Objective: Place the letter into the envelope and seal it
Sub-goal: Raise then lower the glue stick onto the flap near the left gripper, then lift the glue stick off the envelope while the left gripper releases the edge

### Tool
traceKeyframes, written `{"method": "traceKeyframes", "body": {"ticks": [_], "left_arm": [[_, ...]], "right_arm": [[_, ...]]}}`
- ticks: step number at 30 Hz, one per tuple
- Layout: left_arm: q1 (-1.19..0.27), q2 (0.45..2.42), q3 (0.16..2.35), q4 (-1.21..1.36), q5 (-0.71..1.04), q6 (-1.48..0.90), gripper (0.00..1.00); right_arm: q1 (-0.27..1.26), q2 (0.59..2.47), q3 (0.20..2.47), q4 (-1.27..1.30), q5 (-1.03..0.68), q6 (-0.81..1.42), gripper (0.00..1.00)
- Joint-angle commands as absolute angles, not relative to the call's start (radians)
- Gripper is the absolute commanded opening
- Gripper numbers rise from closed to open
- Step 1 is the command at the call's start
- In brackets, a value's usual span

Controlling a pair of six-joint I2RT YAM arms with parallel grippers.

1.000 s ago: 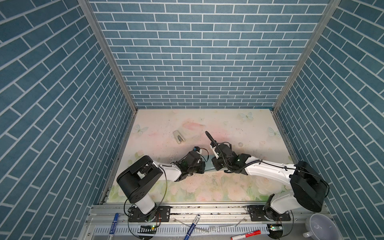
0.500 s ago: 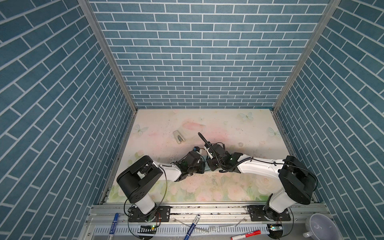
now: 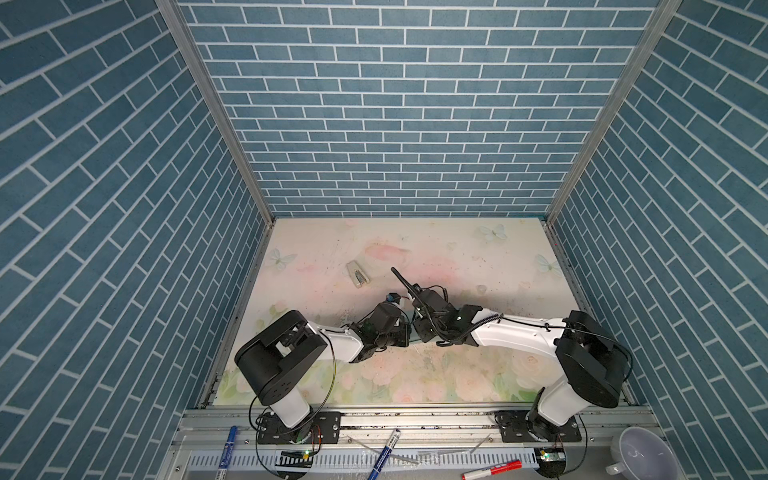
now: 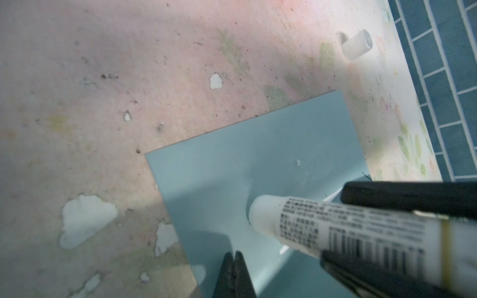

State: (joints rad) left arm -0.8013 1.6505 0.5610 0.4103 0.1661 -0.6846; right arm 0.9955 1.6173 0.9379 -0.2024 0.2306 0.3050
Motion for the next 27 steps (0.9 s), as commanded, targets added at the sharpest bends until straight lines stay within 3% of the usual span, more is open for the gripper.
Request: {"method": "traceKeyframes", "body": {"ticks": [1, 27], "left_arm": [[-0.796, 1.701, 0.531, 0.250, 0.154, -0.679, 0.00], [-0.796, 1.702, 0.536, 0.242, 0.154, -0.678, 0.00]], "right_arm": [[0.983, 1.612, 0.927, -0.306, 0.359, 0.255, 0.00], [0.910, 1.604, 0.918, -0.375, 0.343, 0.270, 0.00]]}}
